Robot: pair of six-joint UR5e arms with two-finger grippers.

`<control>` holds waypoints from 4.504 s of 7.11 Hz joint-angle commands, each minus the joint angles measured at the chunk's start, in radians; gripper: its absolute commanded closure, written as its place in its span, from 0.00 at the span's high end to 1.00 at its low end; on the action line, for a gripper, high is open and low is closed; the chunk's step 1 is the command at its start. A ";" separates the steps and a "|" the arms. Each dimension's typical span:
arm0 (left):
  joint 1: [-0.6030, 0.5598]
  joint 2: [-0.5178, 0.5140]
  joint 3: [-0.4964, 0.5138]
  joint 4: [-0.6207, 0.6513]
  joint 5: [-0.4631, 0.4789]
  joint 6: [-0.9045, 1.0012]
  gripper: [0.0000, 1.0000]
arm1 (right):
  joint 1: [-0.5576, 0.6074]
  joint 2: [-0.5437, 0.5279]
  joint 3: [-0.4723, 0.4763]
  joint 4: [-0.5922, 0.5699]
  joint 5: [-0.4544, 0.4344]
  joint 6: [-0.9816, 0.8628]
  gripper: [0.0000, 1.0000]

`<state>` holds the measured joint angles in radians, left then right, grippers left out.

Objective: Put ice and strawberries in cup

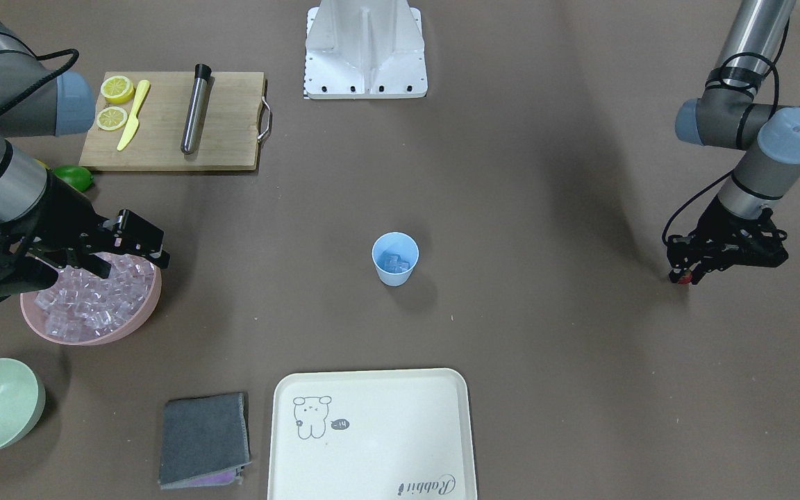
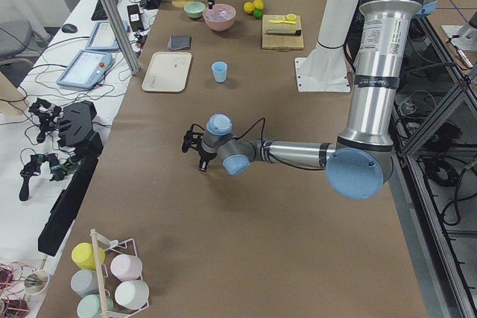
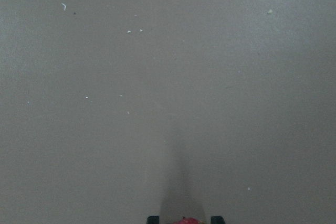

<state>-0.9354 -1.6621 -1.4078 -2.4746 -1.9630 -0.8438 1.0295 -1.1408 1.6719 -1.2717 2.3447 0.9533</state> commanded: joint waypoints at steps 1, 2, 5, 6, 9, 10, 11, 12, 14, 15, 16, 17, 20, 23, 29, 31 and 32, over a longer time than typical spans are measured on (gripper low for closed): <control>-0.049 -0.004 -0.038 0.031 -0.071 0.009 0.00 | 0.001 0.001 0.009 -0.002 0.004 0.004 0.99; -0.131 -0.034 -0.087 0.108 -0.092 0.011 0.00 | 0.000 0.000 0.006 -0.002 0.001 0.004 0.99; -0.168 -0.267 -0.369 0.597 -0.123 -0.085 0.00 | 0.000 0.000 0.006 -0.002 -0.001 0.004 0.99; -0.128 -0.336 -0.417 0.643 -0.164 -0.241 0.00 | 0.000 0.000 0.006 -0.002 -0.002 0.002 0.99; 0.190 -0.516 -0.404 0.634 0.090 -0.555 0.00 | 0.000 -0.004 0.005 -0.002 -0.004 0.004 0.99; 0.251 -0.560 -0.369 0.623 0.152 -0.604 0.00 | 0.000 -0.004 0.006 -0.002 -0.004 0.004 0.99; 0.283 -0.571 -0.312 0.534 0.217 -0.623 0.00 | 0.001 -0.005 0.006 -0.002 -0.004 0.004 0.99; 0.294 -0.584 -0.213 0.397 0.261 -0.633 0.00 | 0.001 -0.011 0.008 0.000 -0.004 0.004 0.99; 0.306 -0.634 -0.073 0.298 0.279 -0.640 0.00 | 0.001 -0.011 0.006 0.000 -0.004 0.005 0.99; 0.325 -0.634 -0.073 0.299 0.280 -0.637 0.00 | 0.001 -0.011 0.003 0.000 -0.004 0.004 0.99; 0.337 -0.630 -0.079 0.302 0.277 -0.640 0.00 | 0.001 -0.010 0.000 -0.002 -0.004 -0.004 0.99; 0.340 -0.627 -0.079 0.304 0.273 -0.635 0.00 | 0.001 -0.008 -0.001 -0.002 -0.004 -0.004 0.99; 0.340 -0.567 -0.134 0.307 0.253 -0.630 0.00 | 0.001 -0.007 0.000 -0.002 -0.002 -0.004 0.99; 0.352 -0.562 -0.143 0.309 0.242 -0.632 0.00 | 0.001 -0.010 0.002 -0.002 -0.002 -0.004 0.99; 0.243 -0.558 -0.268 0.476 0.174 -0.495 0.98 | 0.061 -0.005 0.000 -0.017 0.015 -0.013 0.99; 0.092 -0.417 -0.344 0.508 0.082 -0.196 0.98 | 0.119 -0.048 -0.008 -0.028 0.008 -0.127 0.99; 0.017 -0.333 -0.387 0.508 0.046 0.044 0.98 | 0.162 -0.078 -0.005 -0.102 0.001 -0.277 0.99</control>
<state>-0.8327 -2.0848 -1.7494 -1.9727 -1.8774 -1.0296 1.1473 -1.1856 1.6660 -1.3162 2.3522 0.8093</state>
